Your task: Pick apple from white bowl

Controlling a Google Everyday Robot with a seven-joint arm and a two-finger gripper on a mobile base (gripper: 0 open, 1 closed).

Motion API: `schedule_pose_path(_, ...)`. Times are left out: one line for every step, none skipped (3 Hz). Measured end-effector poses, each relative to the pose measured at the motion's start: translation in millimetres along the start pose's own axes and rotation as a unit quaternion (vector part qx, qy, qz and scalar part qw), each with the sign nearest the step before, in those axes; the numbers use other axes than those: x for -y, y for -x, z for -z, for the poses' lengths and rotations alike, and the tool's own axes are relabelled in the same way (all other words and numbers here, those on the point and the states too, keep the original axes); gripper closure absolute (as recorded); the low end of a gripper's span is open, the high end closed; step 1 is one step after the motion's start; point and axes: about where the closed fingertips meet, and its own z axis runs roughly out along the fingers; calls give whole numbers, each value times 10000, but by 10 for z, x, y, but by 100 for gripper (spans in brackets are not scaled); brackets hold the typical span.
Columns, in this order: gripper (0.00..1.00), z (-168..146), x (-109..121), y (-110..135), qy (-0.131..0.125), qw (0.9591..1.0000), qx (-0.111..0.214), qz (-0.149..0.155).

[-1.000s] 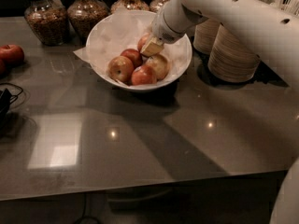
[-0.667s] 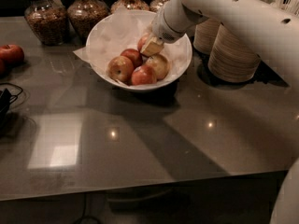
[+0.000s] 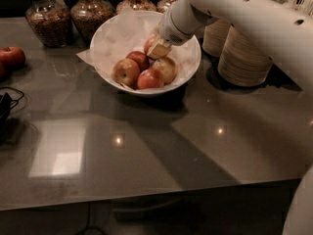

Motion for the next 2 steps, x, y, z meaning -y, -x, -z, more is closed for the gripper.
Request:
schedule_pose_path(100,51,29,68,62,9996,286,-63)
schedule_pose_path(100,362,154,191,-120,9973,717,-88)
